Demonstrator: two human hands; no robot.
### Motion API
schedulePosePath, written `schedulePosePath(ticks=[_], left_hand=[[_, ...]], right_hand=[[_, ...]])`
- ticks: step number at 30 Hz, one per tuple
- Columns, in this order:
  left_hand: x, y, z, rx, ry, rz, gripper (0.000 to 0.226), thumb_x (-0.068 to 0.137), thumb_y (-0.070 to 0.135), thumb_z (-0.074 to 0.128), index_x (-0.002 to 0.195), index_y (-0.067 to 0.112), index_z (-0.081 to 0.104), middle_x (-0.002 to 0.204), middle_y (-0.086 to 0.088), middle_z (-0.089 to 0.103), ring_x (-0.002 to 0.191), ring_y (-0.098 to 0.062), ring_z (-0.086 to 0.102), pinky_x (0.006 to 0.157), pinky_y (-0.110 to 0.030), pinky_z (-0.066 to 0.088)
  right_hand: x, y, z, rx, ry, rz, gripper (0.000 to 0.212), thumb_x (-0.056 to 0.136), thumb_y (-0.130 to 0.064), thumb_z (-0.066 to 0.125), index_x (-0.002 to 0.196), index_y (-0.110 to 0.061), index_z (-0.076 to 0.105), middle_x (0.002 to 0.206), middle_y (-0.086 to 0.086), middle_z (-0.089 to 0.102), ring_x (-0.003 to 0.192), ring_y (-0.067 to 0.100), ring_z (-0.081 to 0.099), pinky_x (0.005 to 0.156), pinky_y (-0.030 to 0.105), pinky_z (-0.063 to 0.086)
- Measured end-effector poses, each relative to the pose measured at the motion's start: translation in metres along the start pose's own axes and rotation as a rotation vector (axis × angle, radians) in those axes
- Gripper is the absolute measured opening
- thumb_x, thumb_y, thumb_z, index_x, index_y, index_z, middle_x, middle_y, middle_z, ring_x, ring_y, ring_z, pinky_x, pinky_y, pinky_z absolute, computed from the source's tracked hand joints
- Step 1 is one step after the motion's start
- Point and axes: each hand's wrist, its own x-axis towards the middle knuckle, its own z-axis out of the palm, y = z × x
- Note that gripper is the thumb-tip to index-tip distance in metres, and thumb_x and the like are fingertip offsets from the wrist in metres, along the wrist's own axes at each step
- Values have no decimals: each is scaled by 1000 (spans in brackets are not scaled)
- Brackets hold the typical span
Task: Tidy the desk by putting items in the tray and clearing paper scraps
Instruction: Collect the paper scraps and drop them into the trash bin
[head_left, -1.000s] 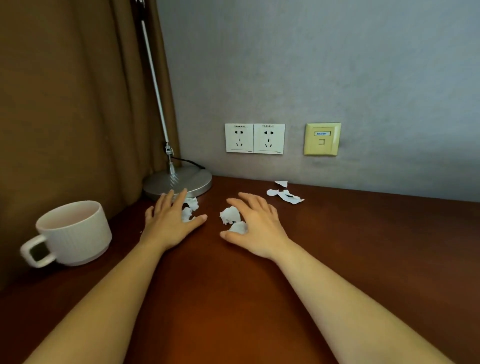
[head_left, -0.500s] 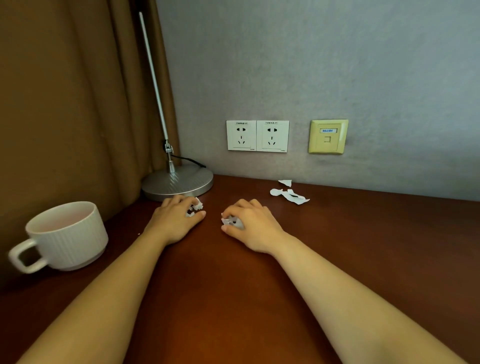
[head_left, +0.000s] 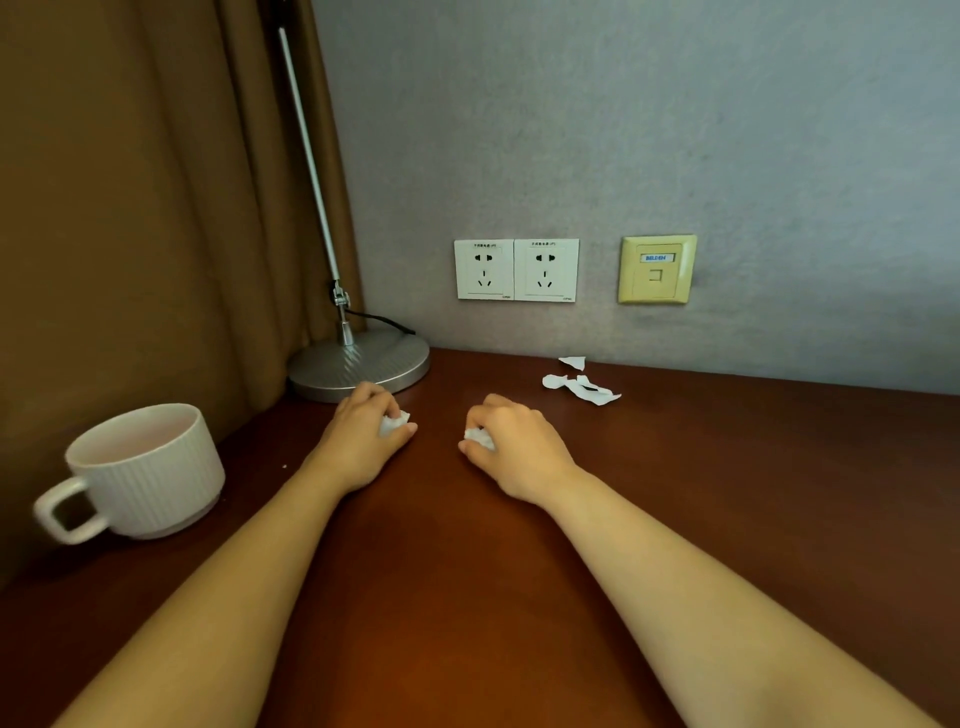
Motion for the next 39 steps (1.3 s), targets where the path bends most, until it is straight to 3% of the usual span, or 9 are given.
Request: schedulePosePath(ticks=[7,10,12,15,18,25,30,36,39], left_hand=[[-5,12,3,-67,28,-6,21,89,26,61,76,19,47,85,3,51,82,-13,50,69,-24,37],[-7,24,7,-126,19,7,13,90,25,60,89,20,47,77,3,54,70,-10,51,60,-24,40],[-6,35,11,-139,12,48,11,91,25,58,98,22,50,77,5,54,71,-9,52,62,-22,41],[0,54,22,-148,29,124,11,93,25,56,100,18,57,74,9,50,73,-11,52,67,-24,38],[12,77,37,-186,25,159,14,94,25,54,103,15,58,76,8,48,77,-11,51,72,-23,37],[51,108,67,-234,54,173,34,95,27,52,127,16,52,86,1,50,85,-16,51,77,-26,39],[79,120,78,-254,110,206,38,96,27,49,134,18,48,102,-10,58,96,-20,51,85,-29,40],[113,125,93,-166,30,315,42,98,28,43,140,21,43,103,-1,44,104,-18,49,94,-30,37],[127,123,99,-22,0,329,45,99,30,40,144,28,37,133,-4,40,130,-22,34,108,-36,24]], right_hand=[[-2,2,-3,92,-4,24,12,92,-27,56,92,-15,56,93,7,63,86,26,59,65,31,40],[-1,8,-8,162,78,74,7,91,-24,54,89,-18,50,88,9,63,82,29,57,68,36,47],[0,19,-15,217,185,132,6,90,-22,54,88,-19,50,85,9,63,81,31,57,71,40,49],[-2,41,-30,260,354,250,7,91,-22,56,94,-16,58,82,7,62,80,29,56,67,35,45],[-6,66,-42,193,419,381,16,91,-31,55,101,-19,60,93,11,67,92,36,59,69,33,40],[5,105,-48,-72,219,435,44,89,-50,52,130,-31,48,122,5,64,114,34,57,88,39,44],[16,121,-50,-178,80,415,62,83,-63,52,137,-33,42,128,6,60,119,32,54,90,40,45],[21,129,-48,-232,21,354,50,85,-63,48,126,-35,53,121,3,64,113,29,58,81,36,44],[21,131,-47,-231,27,355,44,88,-59,48,123,-34,56,119,3,65,112,30,58,81,36,44]])
